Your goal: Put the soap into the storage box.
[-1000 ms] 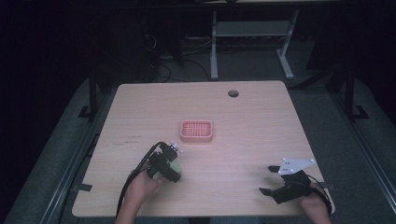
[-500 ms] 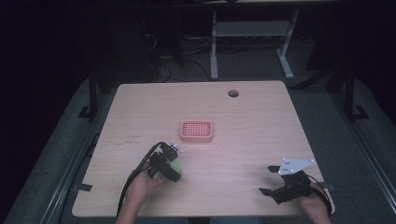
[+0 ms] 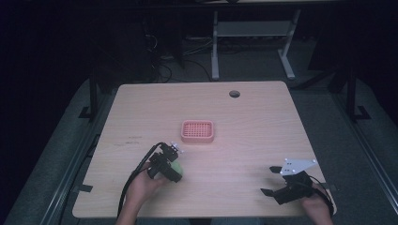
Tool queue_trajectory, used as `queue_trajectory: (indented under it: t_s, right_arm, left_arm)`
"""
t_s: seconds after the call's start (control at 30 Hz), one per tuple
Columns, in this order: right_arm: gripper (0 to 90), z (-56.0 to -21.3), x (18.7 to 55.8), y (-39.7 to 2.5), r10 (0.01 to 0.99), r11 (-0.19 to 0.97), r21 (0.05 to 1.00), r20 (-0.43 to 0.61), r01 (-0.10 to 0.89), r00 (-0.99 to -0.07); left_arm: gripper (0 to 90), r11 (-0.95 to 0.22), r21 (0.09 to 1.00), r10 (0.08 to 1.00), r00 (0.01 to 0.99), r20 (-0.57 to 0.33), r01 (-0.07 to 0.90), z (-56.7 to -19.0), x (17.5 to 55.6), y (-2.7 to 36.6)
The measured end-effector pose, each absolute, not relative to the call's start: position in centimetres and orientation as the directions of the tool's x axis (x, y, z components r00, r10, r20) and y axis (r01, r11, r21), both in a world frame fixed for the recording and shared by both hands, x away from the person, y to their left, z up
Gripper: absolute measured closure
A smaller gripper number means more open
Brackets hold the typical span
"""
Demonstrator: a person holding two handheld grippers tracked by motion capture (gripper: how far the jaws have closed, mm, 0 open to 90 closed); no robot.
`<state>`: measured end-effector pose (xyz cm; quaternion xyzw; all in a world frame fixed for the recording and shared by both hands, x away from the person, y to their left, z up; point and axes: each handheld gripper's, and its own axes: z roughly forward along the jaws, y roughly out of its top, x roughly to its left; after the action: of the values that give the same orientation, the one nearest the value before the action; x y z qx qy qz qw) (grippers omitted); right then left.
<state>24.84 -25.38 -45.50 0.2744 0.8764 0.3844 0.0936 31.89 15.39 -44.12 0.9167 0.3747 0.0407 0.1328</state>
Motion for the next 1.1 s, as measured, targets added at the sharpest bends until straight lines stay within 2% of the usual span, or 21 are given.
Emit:
queue_trajectory:
  t_s: [0.47, 1.1]
  right_arm:
    - [13.8, -45.5, 24.9, -25.4, 0.554, 0.553, 0.726, 0.047, 0.410, -0.831]
    - [13.8, -45.4, 24.9, -25.6, 0.556, 0.547, 0.732, 0.046, 0.407, -0.830]
  left_arm:
    - [26.8, -0.693, 0.298, 0.689, 0.724, 0.007, 0.657, -42.4, 31.8, 15.1]
    - [26.8, -0.674, 0.329, 0.697, 0.717, -0.013, 0.661, -40.9, 32.9, 15.2]
